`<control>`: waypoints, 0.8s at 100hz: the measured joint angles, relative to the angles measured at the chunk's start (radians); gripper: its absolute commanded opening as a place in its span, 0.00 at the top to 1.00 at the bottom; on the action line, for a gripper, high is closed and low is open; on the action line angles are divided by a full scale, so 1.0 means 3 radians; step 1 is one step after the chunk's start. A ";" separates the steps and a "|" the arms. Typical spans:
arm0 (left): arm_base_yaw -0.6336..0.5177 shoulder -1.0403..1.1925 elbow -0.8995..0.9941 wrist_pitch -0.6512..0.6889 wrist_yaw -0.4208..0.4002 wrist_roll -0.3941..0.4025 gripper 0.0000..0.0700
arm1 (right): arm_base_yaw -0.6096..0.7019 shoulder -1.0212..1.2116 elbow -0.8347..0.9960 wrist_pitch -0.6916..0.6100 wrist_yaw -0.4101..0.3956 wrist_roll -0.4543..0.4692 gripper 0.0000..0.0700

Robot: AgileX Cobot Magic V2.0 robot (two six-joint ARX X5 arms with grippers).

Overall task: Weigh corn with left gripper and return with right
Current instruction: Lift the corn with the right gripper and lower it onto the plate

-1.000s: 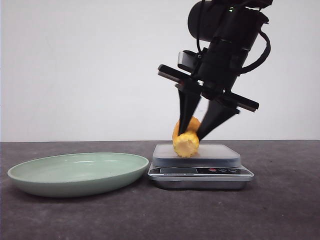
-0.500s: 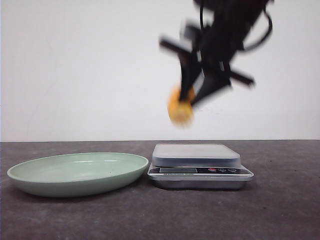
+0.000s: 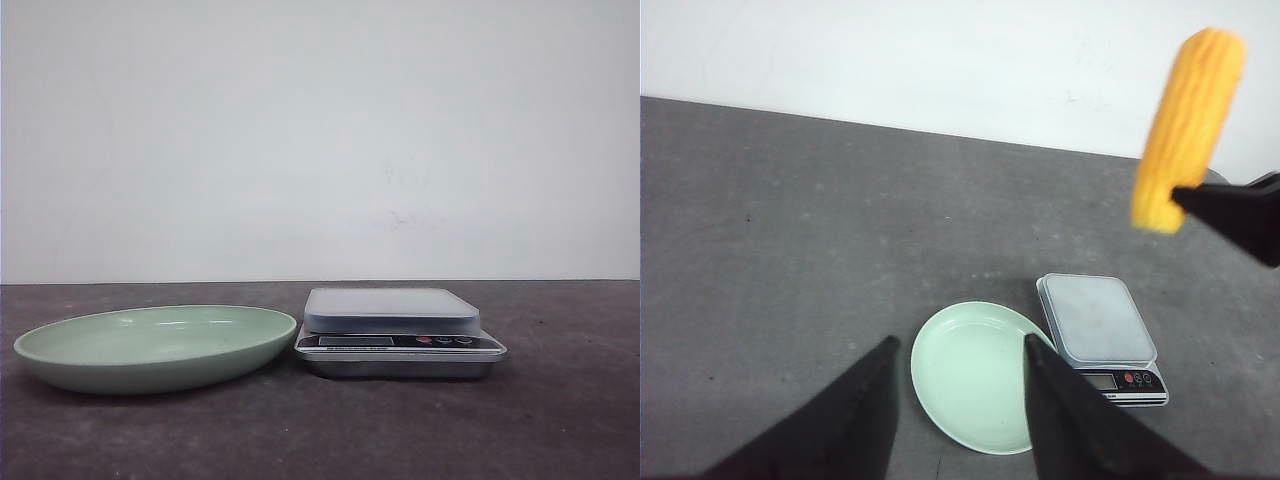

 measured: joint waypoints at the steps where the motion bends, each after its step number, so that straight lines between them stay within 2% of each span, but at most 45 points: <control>1: 0.0000 0.0000 0.0000 0.0000 0.0000 0.0000 0.73 | 0.0005 0.0017 0.0000 -0.0015 0.0000 -0.0001 1.00; 18: 0.0000 0.0000 0.0000 0.0000 0.0001 0.0000 0.73 | 0.0052 0.0437 0.0000 -0.0399 -0.0032 0.0013 1.00; 33: 0.0000 0.0000 0.0000 0.0000 0.0003 -0.0003 0.73 | 0.0050 0.0933 0.0000 -0.0696 -0.0362 0.0206 1.00; 52: 0.0000 0.0000 0.0000 0.0000 0.0003 -0.0010 0.73 | 0.0051 0.1514 -0.0001 -0.0717 -0.0875 0.0566 1.00; 69: 0.0000 0.0000 0.0000 0.0000 0.0003 -0.0011 0.73 | 0.0034 0.1675 -0.0006 -0.0712 -0.0923 0.0729 1.00; 74: 0.0000 0.0000 0.0000 0.0000 0.0001 -0.0011 0.73 | 0.0013 0.1673 -0.0006 -0.0701 -0.0923 0.0763 0.92; 78: 0.0000 0.0000 0.0000 0.0000 0.0003 -0.0011 0.73 | -0.0003 0.1673 -0.0006 -0.0671 -0.0923 0.0779 0.78; 80: 0.0000 0.0000 0.0000 0.0000 0.0003 -0.0011 0.73 | -0.0003 0.1673 -0.0006 -0.0659 -0.0922 0.0787 0.64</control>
